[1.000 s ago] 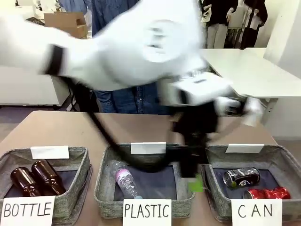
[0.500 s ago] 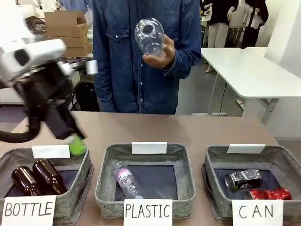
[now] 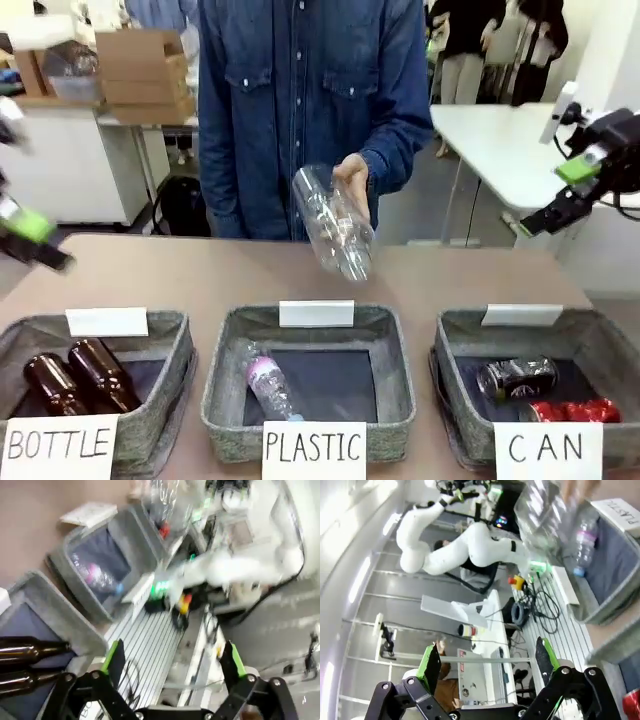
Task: Sort the can waste into the basket.
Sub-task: Pick up the can waste from the table and place it in the right Fabric basket.
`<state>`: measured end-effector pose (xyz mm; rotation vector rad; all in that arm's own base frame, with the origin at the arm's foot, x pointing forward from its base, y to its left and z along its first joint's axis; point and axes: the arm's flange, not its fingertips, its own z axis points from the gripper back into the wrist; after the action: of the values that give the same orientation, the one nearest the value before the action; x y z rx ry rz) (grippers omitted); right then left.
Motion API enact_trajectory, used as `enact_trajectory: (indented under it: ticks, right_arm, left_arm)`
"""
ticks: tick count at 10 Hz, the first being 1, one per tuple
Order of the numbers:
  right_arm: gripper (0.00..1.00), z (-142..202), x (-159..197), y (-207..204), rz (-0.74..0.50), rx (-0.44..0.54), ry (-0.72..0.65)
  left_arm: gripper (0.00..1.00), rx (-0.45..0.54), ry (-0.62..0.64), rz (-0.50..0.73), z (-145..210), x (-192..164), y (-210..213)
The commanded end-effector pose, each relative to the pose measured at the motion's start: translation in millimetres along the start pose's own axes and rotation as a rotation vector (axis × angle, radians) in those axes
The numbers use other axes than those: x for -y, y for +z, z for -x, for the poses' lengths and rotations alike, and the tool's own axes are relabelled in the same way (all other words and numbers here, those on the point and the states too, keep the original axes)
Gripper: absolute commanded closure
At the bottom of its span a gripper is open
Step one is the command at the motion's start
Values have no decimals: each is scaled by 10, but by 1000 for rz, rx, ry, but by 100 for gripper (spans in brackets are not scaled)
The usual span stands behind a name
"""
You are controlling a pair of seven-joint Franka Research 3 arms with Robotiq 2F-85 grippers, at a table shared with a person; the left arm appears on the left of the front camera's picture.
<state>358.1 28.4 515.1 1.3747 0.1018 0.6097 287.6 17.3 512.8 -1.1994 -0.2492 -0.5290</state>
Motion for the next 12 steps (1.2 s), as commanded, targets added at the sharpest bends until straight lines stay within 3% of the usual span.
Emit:
enact_trajectory:
  ticks: [1,2,3,4,12]
  right_arm:
    - [0,-89,103,96,-48,146,-74]
    - [0,-128,119,158,-31,247,-78]
    - [0,-185,165,253,14,413,-117]
    - [0,-90,207,80,-27,117,-47]
    - [0,-90,207,80,-27,117,-47]
  left_arm:
    - [0,741,54,44,210,-74,68]
    - [0,752,97,34,249,-151,127]
    - [0,161,50,22,110,-91,222]
    - [0,161,50,22,110,-91,222]
    - [0,161,50,22,110,-91,222]
